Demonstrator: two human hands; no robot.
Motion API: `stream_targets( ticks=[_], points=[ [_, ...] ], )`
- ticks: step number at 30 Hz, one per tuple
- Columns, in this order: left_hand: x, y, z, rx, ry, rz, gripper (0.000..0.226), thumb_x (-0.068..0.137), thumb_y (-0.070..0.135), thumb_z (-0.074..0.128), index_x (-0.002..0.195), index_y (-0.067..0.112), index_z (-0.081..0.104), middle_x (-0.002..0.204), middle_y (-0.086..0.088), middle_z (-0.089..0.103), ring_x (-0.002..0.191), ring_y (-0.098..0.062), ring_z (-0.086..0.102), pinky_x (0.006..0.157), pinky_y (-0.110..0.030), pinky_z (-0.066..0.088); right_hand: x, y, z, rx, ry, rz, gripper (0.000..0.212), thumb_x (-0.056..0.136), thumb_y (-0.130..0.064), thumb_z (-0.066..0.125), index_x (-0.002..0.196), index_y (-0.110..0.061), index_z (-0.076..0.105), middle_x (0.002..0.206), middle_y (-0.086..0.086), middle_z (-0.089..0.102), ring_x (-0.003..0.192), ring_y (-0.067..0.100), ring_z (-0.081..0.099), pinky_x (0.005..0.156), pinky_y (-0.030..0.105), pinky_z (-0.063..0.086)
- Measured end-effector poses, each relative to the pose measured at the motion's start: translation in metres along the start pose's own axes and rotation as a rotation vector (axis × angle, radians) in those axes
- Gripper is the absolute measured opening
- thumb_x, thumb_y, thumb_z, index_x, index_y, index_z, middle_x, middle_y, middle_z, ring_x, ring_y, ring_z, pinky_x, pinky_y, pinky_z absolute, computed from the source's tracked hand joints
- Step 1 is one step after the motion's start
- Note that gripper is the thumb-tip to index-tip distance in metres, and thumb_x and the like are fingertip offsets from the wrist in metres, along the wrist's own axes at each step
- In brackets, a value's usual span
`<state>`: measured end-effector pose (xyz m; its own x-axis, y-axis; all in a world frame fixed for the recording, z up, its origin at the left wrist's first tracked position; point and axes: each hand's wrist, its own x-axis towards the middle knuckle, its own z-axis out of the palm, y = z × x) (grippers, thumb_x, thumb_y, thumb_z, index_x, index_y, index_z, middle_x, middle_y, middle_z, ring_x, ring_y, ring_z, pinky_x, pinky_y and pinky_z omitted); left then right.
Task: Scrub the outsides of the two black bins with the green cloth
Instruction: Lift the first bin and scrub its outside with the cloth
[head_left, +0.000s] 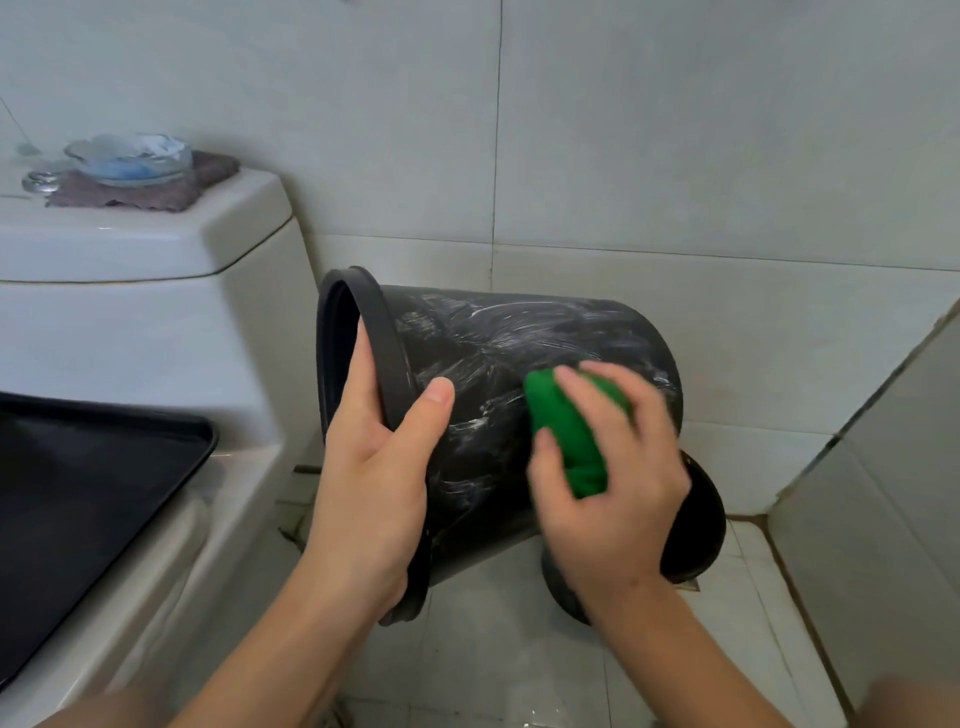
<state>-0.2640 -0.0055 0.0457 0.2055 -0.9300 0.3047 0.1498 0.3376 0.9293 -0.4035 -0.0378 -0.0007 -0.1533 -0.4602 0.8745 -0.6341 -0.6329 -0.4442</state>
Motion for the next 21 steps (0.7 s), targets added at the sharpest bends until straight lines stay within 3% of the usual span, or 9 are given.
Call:
stream_targets(
  ticks=[3, 5, 7, 9, 11, 15, 18, 19, 21],
  points=[
    [0.0, 0.002, -0.002, 0.045, -0.004, 0.049, 0.055, 0.089, 0.02, 0.054, 0.143, 0.027, 0.047, 0.124, 0.005, 0.069, 0.117, -0.018, 0.064, 0.105, -0.045, 0.046, -0.009, -0.015, 0.0, 0.045, -0.078, -0.207, 0.032, 0.082, -0.013, 0.066, 0.114, -0.011, 0.068, 0.11, 0.02, 0.064, 0.105, 0.031, 0.062, 0.096, 0.033, 0.049],
    [0.0, 0.003, -0.003, 0.065, -0.008, 0.069, 0.057, 0.088, 0.02, 0.053, 0.144, 0.027, 0.045, 0.125, 0.007, 0.068, 0.118, -0.014, 0.063, 0.105, -0.042, 0.046, -0.006, -0.005, -0.001, 0.037, -0.119, -0.228, 0.033, 0.083, -0.015, 0.066, 0.115, -0.012, 0.062, 0.11, 0.02, 0.064, 0.105, 0.03, 0.062, 0.096, 0.032, 0.049],
    [-0.001, 0.003, -0.005, 0.074, -0.023, 0.075, 0.059, 0.089, 0.018, 0.053, 0.147, 0.025, 0.042, 0.131, 0.004, 0.065, 0.122, -0.015, 0.061, 0.109, -0.044, 0.044, 0.001, 0.01, -0.003, 0.022, -0.112, -0.075, 0.034, 0.081, -0.016, 0.064, 0.115, -0.011, 0.063, 0.112, 0.017, 0.063, 0.104, 0.023, 0.061, 0.094, 0.028, 0.049],
    [-0.003, 0.003, -0.007, 0.075, -0.045, 0.069, 0.061, 0.09, 0.016, 0.052, 0.148, 0.027, 0.04, 0.133, 0.005, 0.064, 0.124, -0.014, 0.06, 0.108, -0.042, 0.045, 0.015, 0.025, -0.005, 0.006, -0.072, 0.138, 0.036, 0.079, -0.019, 0.06, 0.113, -0.008, 0.067, 0.111, 0.013, 0.063, 0.102, 0.007, 0.054, 0.092, 0.011, 0.042],
    [-0.005, 0.003, -0.008, 0.071, -0.056, 0.062, 0.061, 0.09, 0.017, 0.052, 0.149, 0.029, 0.039, 0.133, 0.007, 0.064, 0.123, -0.013, 0.06, 0.108, -0.042, 0.045, 0.026, 0.031, -0.008, -0.013, -0.038, 0.224, 0.037, 0.078, -0.02, 0.058, 0.11, -0.007, 0.069, 0.109, 0.011, 0.064, 0.098, -0.001, 0.05, 0.089, 0.003, 0.036],
    [-0.005, 0.0, -0.003, 0.114, -0.074, 0.104, 0.058, 0.092, 0.017, 0.05, 0.148, 0.027, 0.039, 0.133, 0.007, 0.064, 0.125, -0.013, 0.059, 0.111, -0.044, 0.041, 0.014, -0.003, -0.004, 0.01, -0.087, 0.013, 0.034, 0.074, -0.013, 0.061, 0.105, -0.006, 0.073, 0.108, 0.013, 0.065, 0.098, 0.019, 0.063, 0.091, 0.026, 0.05],
    [-0.004, -0.002, -0.006, 0.094, -0.097, 0.106, 0.058, 0.093, 0.017, 0.049, 0.15, 0.024, 0.037, 0.133, 0.001, 0.063, 0.125, -0.019, 0.058, 0.112, -0.048, 0.04, 0.007, -0.016, -0.007, 0.039, -0.208, -0.202, 0.03, 0.074, -0.009, 0.065, 0.102, -0.006, 0.075, 0.106, 0.015, 0.066, 0.097, 0.025, 0.065, 0.089, 0.028, 0.052],
    [-0.004, -0.002, -0.008, 0.094, -0.106, 0.107, 0.059, 0.093, 0.018, 0.049, 0.15, 0.024, 0.036, 0.135, 0.001, 0.062, 0.127, -0.019, 0.057, 0.113, -0.05, 0.038, 0.009, -0.01, -0.009, 0.025, -0.218, -0.184, 0.03, 0.075, -0.01, 0.064, 0.103, -0.008, 0.074, 0.107, 0.014, 0.066, 0.098, 0.023, 0.064, 0.09, 0.026, 0.051],
    [-0.006, -0.002, -0.008, 0.108, -0.115, 0.109, 0.061, 0.093, 0.017, 0.049, 0.152, 0.027, 0.033, 0.141, 0.006, 0.058, 0.132, -0.015, 0.052, 0.115, -0.047, 0.036, 0.019, 0.009, -0.011, -0.008, -0.173, 0.021, 0.034, 0.076, -0.017, 0.061, 0.107, -0.011, 0.072, 0.109, 0.009, 0.065, 0.098, 0.01, 0.059, 0.091, 0.015, 0.045]
  ],
)
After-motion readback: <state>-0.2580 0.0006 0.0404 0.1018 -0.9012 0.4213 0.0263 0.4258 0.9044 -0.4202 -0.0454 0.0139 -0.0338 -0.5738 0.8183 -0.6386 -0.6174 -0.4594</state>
